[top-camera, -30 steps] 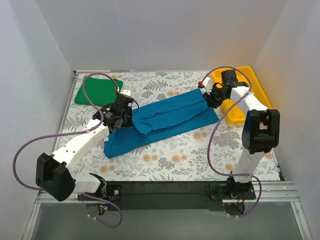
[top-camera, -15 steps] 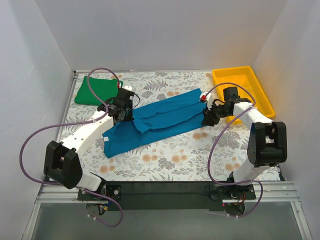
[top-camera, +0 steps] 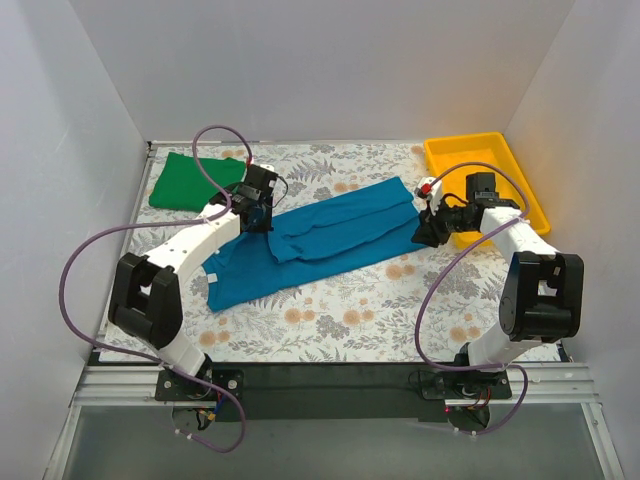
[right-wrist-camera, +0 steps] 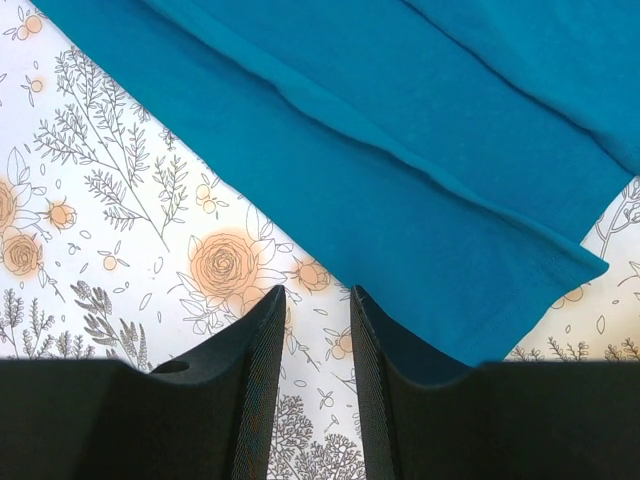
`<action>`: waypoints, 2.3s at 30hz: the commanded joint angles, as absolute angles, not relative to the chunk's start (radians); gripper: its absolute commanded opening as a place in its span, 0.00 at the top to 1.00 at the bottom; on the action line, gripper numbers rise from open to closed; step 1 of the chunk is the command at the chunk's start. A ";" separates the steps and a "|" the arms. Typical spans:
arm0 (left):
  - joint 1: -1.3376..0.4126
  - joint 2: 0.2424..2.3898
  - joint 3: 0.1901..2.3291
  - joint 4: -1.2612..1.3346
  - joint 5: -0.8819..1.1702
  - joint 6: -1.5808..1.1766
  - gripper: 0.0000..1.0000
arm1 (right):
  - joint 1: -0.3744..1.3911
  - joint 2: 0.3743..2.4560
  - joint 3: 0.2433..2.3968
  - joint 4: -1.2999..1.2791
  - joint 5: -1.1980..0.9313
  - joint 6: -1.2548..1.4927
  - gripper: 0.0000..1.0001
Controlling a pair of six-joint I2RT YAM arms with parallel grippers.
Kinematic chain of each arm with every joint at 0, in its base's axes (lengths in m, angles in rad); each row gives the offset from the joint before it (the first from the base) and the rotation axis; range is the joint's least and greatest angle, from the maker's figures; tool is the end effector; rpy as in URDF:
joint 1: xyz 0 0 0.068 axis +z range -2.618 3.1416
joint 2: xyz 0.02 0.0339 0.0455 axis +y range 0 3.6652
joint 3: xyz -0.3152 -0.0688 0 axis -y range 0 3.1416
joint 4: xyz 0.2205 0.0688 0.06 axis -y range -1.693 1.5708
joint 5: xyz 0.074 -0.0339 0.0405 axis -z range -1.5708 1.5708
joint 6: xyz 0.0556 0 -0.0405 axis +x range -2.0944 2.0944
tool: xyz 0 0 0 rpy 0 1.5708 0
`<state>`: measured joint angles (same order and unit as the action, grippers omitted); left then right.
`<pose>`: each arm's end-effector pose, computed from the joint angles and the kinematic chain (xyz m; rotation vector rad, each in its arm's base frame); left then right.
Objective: Fold and stack the t-shirts
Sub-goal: Fold the tshirt
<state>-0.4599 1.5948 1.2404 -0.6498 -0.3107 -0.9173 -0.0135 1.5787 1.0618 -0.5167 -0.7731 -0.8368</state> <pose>0.2973 -0.1283 0.3013 -0.6801 2.4172 -0.1607 0.3026 0.0347 0.2741 -1.1499 1.9934 0.5884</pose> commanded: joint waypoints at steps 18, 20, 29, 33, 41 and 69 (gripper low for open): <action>-0.315 1.716 1.494 -0.684 -0.315 -1.012 0.37 | 0.150 1.562 1.075 -0.606 -0.838 -0.957 0.60; -0.304 1.636 1.447 -0.663 -0.263 -1.032 0.33 | 0.230 1.562 1.077 -0.611 -0.798 -1.003 0.59; -0.209 0.958 0.965 -0.568 -0.092 -1.167 0.19 | 0.771 1.751 1.281 -0.347 -0.286 -0.806 0.52; -0.204 0.755 0.893 -0.604 -0.075 -1.186 0.18 | 0.922 1.908 1.474 -0.301 -0.109 -0.717 0.50; -0.204 0.641 0.816 -0.597 -0.061 -1.163 0.18 | 0.994 2.120 1.672 -0.296 -0.005 -0.666 0.50; -0.204 0.595 0.767 -0.571 -0.041 -1.178 0.18 | 0.977 2.195 1.761 -0.295 0.069 -0.641 0.98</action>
<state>-0.2104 0.5976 0.7719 -0.5823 -0.0540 -1.1767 0.9890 2.1914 1.7016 -0.3138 0.0460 -0.6514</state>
